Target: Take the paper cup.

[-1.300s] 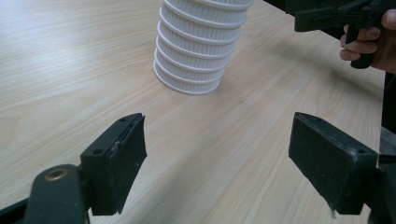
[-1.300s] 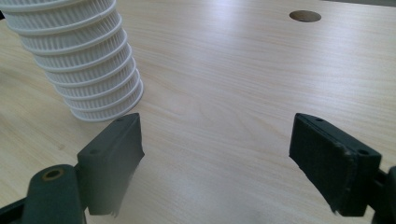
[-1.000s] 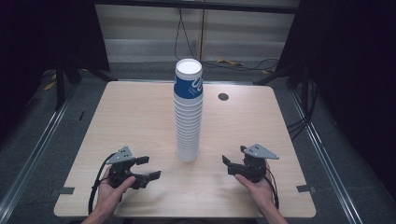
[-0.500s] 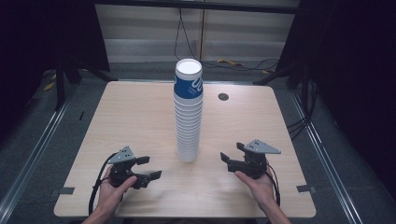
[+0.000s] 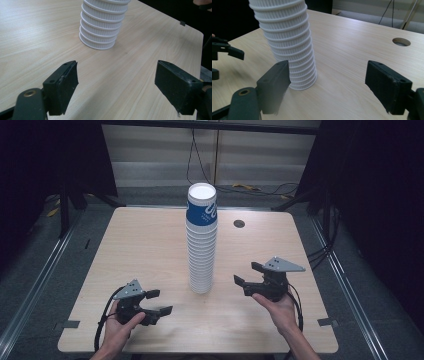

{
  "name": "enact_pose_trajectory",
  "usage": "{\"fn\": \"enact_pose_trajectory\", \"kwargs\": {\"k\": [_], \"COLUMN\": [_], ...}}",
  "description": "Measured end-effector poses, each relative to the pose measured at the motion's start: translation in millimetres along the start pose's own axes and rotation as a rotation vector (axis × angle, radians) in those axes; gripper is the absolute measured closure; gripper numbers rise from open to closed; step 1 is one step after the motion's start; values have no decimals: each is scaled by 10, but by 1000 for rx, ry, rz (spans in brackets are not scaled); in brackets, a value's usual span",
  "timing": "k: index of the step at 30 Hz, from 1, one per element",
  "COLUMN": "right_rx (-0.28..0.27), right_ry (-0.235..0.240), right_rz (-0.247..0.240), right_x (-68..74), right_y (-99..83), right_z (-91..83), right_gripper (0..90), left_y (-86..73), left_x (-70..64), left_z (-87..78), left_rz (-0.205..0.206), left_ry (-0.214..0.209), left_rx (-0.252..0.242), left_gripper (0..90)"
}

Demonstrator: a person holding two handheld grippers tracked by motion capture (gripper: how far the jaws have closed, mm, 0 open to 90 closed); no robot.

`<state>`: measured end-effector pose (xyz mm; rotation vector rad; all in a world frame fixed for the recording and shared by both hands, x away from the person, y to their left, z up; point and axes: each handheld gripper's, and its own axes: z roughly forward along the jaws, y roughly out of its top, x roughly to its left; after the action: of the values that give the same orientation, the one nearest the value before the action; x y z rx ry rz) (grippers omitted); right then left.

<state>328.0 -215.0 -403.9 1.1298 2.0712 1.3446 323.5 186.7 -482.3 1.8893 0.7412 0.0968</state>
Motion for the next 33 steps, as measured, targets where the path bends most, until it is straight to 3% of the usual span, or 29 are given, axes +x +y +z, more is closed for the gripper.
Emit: {"fn": "enact_pose_trajectory", "kwargs": {"k": [4,12,16,22,27,33], "right_rx": [27,-36,-45,-85,-102,-122], "right_ry": [51,78,93,162,182,231], "right_rz": [-19,-21,-25,-28,-51,-51], "right_x": [32,54,79,107,161,221], "right_y": [132,295,343,603,778,969], "right_z": [-38,-75,-81,-104,-81,-88], "right_gripper": [221,272,252,214,196,166], "left_y": [12,11,16,8,3,-5], "left_x": [-22,-35,-45,-39,-28,-30], "left_z": [14,15,11,22,29,59], "left_rz": [10,17,25,19,21,25], "left_ry": [-5,3,-2,-3,7,-20], "left_rx": [6,16,12,13,18,31], "left_gripper": [187,188,188,188,188,188]}}
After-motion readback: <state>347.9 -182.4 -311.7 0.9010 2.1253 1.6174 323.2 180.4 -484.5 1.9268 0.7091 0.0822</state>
